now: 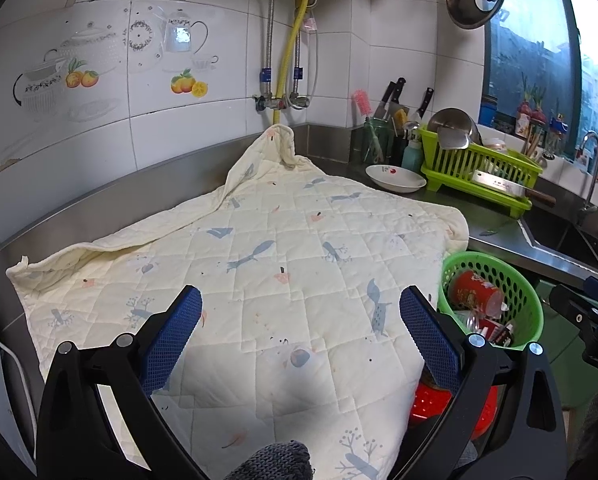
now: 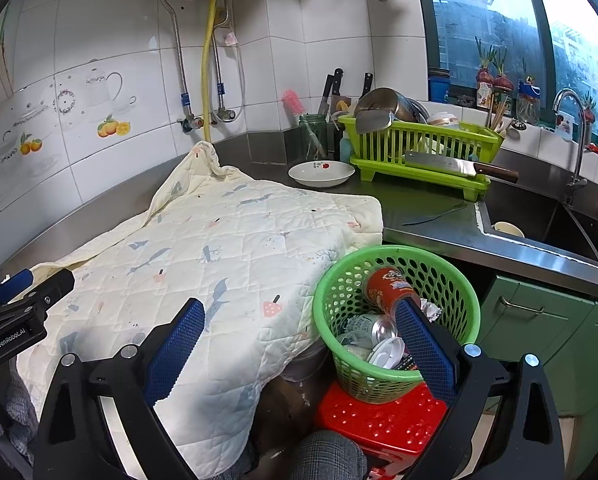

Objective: Collect trash

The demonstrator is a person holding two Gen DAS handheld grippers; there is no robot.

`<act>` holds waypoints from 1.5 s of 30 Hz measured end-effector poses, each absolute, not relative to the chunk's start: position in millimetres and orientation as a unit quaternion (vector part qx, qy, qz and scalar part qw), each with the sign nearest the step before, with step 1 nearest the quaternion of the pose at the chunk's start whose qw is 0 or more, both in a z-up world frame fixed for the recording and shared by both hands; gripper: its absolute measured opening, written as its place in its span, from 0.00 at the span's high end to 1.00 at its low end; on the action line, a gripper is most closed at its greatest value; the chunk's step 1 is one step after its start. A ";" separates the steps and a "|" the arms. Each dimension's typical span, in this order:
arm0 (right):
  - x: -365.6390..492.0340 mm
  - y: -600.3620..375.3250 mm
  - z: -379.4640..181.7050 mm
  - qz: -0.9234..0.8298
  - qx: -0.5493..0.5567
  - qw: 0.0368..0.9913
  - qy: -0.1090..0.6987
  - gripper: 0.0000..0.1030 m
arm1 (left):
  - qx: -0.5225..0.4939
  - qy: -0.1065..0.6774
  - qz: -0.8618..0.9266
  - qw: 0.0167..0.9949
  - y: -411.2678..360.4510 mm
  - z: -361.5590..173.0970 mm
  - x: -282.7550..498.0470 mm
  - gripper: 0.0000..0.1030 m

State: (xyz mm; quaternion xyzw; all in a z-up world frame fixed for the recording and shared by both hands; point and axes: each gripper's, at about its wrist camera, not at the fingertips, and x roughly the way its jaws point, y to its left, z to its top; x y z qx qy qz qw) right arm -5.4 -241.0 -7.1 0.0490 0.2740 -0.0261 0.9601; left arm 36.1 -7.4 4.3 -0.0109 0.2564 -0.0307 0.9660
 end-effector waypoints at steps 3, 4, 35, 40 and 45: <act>-5.4 -241.0 -7.1 -0.025 0.049 0.960 0.274 0.10 | -0.011 0.256 -0.031 0.966 -7.5 3.9 36.3 0.05; -5.2 -240.9 -7.2 -0.026 0.049 0.960 0.274 0.10 | -0.011 0.256 -0.031 0.966 -7.6 3.6 36.3 0.05; -4.7 -242.0 -11.5 -0.027 0.052 0.959 0.277 0.10 | -0.012 0.258 -0.031 0.965 -11.4 -1.6 35.5 0.05; -4.1 -241.9 -12.1 -0.027 0.051 0.959 0.277 0.10 | -0.012 0.259 -0.032 0.965 -11.8 -2.0 35.7 0.05; -4.0 -242.1 -13.0 -0.027 0.052 0.959 0.279 0.10 | -0.012 0.259 -0.032 0.965 -12.8 -2.9 35.1 0.05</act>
